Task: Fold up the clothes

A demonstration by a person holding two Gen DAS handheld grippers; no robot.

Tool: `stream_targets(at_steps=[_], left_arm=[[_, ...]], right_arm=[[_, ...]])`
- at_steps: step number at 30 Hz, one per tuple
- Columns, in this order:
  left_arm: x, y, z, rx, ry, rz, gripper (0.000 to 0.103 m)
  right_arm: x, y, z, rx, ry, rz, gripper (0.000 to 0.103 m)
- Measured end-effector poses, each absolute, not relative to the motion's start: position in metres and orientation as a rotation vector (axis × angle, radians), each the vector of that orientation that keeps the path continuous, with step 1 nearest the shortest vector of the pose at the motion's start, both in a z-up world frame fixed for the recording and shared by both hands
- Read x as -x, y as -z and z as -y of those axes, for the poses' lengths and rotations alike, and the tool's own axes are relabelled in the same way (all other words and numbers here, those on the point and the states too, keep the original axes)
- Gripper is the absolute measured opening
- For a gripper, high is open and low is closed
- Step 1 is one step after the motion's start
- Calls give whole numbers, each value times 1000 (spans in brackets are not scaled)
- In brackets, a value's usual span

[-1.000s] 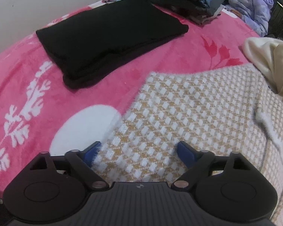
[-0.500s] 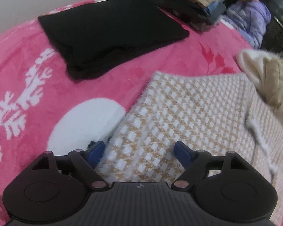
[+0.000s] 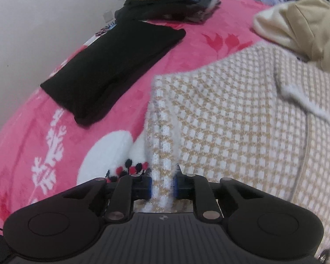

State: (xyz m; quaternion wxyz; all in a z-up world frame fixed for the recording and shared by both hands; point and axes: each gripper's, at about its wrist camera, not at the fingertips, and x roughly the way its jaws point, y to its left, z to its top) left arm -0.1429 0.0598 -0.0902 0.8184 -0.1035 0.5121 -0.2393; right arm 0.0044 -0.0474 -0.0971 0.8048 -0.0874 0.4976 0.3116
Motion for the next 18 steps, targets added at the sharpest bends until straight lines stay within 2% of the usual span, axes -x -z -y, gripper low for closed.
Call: stream_targets(at_steps=[3, 4, 6, 9, 11, 12, 15, 16, 18], left_arm=[[145, 85, -57, 186, 513, -1069, 35], [146, 83, -55, 175, 517, -1061, 35], [147, 80, -52, 173, 552, -1043, 25], [151, 68, -42, 173, 595, -980, 25], [150, 67, -36, 157, 606, -970, 25], [150, 67, -33, 149, 612, -965, 25], [149, 67, -32, 153, 616, -959, 25], [150, 67, -31, 153, 615, -957, 25], [151, 66, -30, 157, 613, -953, 25]], right_arm=[[-8, 97, 47, 159, -663, -1088, 22], [-9, 97, 45, 151, -664, -1095, 28], [-11, 97, 41, 143, -667, -1107, 35], [-8, 96, 26, 213, -674, -1099, 51], [-1, 98, 13, 291, -693, -1084, 67], [4, 100, 6, 345, -702, -1072, 69], [18, 110, -10, 518, -703, -1008, 70], [20, 113, -10, 552, -705, -981, 65], [16, 111, -3, 519, -678, -966, 47]])
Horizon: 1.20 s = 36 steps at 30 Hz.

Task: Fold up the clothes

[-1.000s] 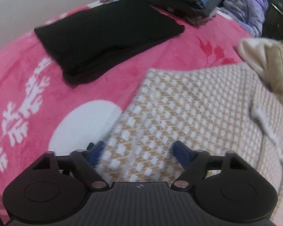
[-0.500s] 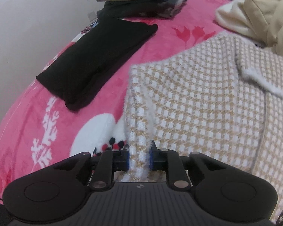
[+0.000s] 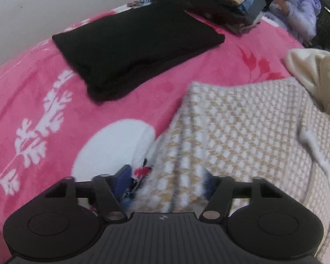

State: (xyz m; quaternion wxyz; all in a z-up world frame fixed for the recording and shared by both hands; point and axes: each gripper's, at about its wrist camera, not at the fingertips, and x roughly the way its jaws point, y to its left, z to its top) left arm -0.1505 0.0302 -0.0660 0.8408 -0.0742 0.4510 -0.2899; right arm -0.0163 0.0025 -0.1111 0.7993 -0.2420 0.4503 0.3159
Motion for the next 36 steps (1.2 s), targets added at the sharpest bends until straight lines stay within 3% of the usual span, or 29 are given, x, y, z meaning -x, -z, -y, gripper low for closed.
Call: stream_targets(at_steps=[1, 5, 23, 36], left_arm=[[151, 65, -31, 160, 616, -947, 25], [152, 62, -32, 172, 637, -920, 21], [130, 30, 18, 166, 897, -849, 17], [80, 0, 122, -141, 1172, -965, 17]], right_arm=[[13, 108, 3, 495, -647, -962, 19], [-1, 93, 37, 286, -622, -992, 16], [4, 30, 168, -44, -483, -799, 15], [-6, 38, 294, -416, -365, -750, 15]])
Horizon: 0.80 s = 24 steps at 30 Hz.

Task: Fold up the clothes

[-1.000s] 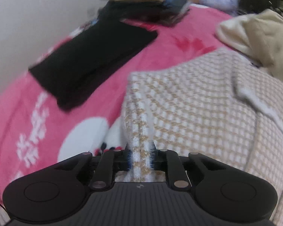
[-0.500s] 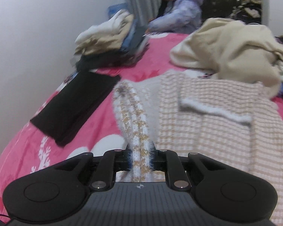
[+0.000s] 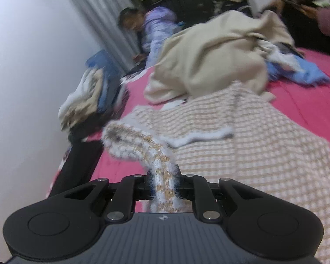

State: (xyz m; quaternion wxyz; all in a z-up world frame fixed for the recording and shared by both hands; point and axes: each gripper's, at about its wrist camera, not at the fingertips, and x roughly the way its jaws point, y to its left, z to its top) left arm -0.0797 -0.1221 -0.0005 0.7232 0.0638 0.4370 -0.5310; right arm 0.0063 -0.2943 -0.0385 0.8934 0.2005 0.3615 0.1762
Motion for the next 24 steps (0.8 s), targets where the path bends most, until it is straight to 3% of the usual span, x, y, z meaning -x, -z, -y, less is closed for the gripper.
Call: stream_targets(at_steps=[24], left_arm=[[66, 46, 233, -256, 1310, -1038, 18]], right_arm=[[-13, 91, 434, -564, -282, -742, 15]])
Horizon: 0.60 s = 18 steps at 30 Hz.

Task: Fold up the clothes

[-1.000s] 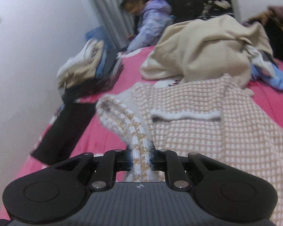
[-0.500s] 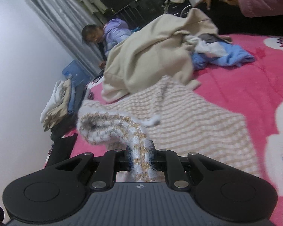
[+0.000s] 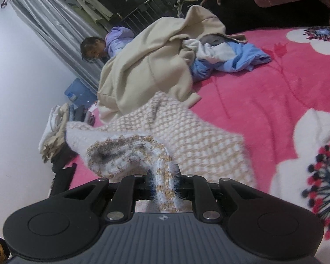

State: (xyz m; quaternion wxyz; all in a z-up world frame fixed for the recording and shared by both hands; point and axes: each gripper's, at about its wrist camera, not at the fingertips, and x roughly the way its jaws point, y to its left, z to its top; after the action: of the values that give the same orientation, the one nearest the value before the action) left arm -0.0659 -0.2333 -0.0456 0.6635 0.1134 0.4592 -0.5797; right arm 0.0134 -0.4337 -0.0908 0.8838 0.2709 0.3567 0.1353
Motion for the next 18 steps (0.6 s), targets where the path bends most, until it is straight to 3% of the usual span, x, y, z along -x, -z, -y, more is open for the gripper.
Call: stream_targets(at_steps=[6, 10, 15, 18], left_arm=[[50, 59, 223, -56, 1272, -1199, 36], [43, 38, 174, 80, 1326, -1154, 53], [29, 58, 169, -3, 1214, -1161, 55], [28, 74, 168, -42, 1184, -1145, 54]], right_arm=[[-24, 117, 445, -550, -279, -807, 15], [-26, 124, 447, -543, -292, -827, 16], [-29, 128, 456, -607, -314, -882, 21], [-22, 126, 465, -670, -330, -921, 32]])
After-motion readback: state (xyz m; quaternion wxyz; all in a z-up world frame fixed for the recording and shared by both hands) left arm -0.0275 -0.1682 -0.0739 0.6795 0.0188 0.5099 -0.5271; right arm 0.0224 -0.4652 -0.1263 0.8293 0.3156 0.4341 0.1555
